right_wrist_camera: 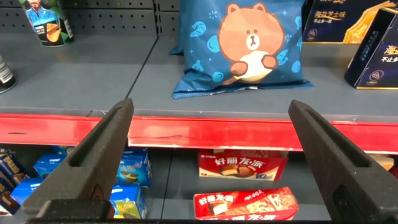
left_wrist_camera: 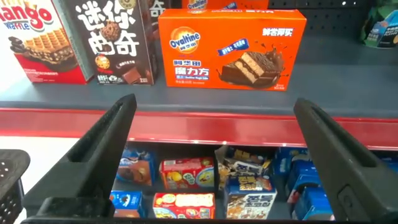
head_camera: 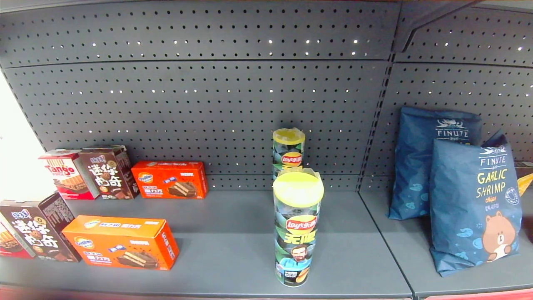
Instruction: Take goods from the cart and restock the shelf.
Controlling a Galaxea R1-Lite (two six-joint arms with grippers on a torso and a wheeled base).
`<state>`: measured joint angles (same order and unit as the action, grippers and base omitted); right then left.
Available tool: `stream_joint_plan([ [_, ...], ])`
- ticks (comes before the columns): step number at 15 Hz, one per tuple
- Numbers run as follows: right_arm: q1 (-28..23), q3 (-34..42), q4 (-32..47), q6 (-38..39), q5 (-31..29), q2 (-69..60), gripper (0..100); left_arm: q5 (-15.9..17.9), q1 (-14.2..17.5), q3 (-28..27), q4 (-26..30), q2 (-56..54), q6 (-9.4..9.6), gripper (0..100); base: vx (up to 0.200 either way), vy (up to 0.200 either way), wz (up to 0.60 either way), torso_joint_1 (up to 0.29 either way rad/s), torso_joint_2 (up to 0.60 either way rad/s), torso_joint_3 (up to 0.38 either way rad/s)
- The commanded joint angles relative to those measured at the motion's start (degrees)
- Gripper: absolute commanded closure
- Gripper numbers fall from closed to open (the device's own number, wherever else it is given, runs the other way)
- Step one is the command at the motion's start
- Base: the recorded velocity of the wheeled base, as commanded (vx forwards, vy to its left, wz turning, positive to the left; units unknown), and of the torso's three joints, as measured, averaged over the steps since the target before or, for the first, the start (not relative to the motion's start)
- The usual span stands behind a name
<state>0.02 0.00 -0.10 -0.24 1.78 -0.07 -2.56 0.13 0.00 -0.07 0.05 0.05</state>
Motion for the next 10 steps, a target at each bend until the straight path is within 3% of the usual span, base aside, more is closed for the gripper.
stream_joint_plan([
  [1,0.0,0.0,-0.1,0.0,0.0,0.1,0,0.0,0.0,0.0,0.0,0.0,0.04,0,0.000,0.000,0.00,0.000,0.00,0.000],
  [6,0.1,0.0,0.0,-0.1,0.0,0.1,0,0.1,0.0,0.0,0.0,0.0,0.13,0,0.000,0.000,0.00,0.000,0.00,0.000],
  [8,0.1,0.0,0.0,-0.2,0.1,0.1,0,0.2,0.0,0.0,0.0,0.0,0.21,0,-0.200,0.000,0.00,0.002,0.01,0.000],
  [10,0.0,0.0,0.0,-0.1,0.1,0.1,0,0.1,0.0,0.0,0.0,0.0,0.04,0,0.000,0.000,0.00,0.000,0.00,0.000],
])
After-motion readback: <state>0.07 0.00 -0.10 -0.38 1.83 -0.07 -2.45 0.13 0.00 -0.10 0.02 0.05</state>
